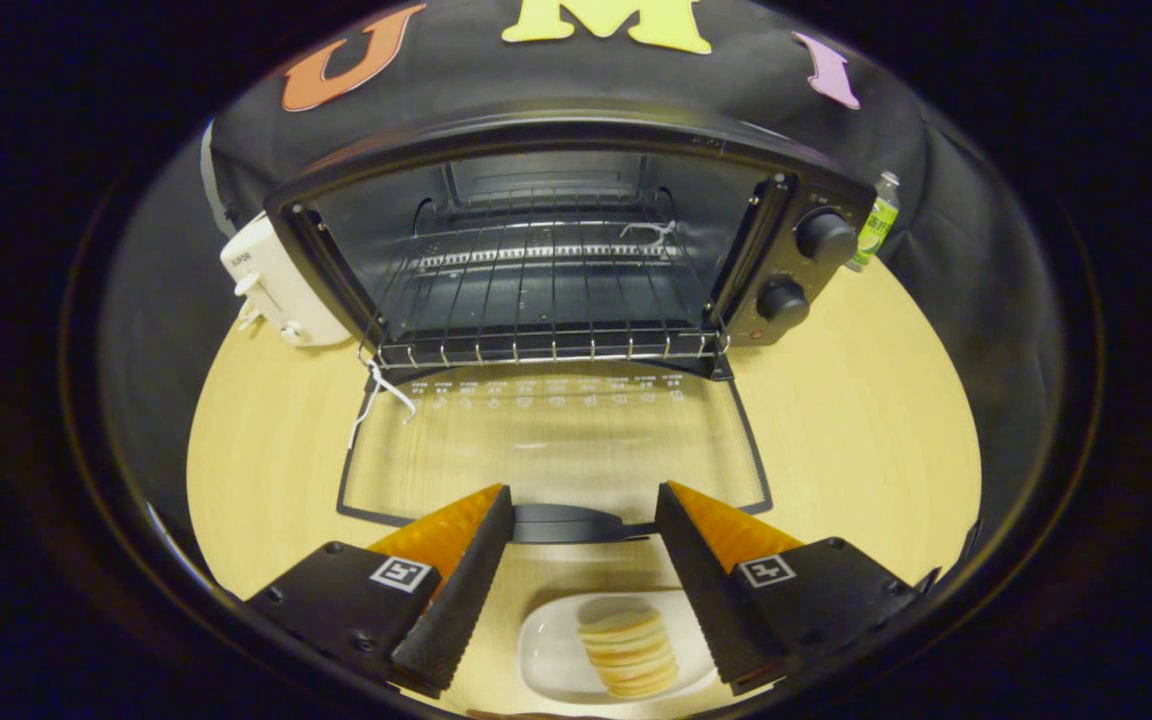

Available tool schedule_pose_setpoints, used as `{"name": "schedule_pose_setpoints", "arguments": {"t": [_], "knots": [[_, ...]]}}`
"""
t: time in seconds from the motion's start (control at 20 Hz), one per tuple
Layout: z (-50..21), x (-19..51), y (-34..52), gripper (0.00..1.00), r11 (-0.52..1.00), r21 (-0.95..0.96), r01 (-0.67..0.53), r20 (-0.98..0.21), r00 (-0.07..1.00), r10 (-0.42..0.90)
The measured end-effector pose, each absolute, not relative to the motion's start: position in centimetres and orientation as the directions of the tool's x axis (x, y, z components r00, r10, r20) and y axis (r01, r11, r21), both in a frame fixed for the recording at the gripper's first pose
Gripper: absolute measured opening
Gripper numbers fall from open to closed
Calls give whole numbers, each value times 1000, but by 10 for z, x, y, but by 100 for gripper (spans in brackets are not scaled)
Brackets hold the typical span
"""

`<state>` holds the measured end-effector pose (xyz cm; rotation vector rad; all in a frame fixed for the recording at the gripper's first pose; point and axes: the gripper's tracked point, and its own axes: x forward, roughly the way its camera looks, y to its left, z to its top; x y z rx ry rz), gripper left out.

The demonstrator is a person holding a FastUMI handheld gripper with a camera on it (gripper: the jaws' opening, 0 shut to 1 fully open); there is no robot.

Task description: Open the toaster oven, put the food inside, and close the toaster oven door.

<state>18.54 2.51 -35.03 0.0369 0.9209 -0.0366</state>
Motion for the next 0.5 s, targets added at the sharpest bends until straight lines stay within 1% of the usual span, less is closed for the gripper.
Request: {"name": "schedule_pose_setpoints", "arguments": {"t": [0.1, 0.2, 0.3, 0.5], "knots": [[-351, 183, 23, 97, 997, 39, 66, -790, 613, -10], [-352, 167, 24, 97, 997, 48, 58, -806, 592, 5], [-359, 144, 32, 97, 998, 67, 5, -824, 564, 53], [-361, 100, 23, 96, 995, 25, -96, -797, 598, 78]]}}
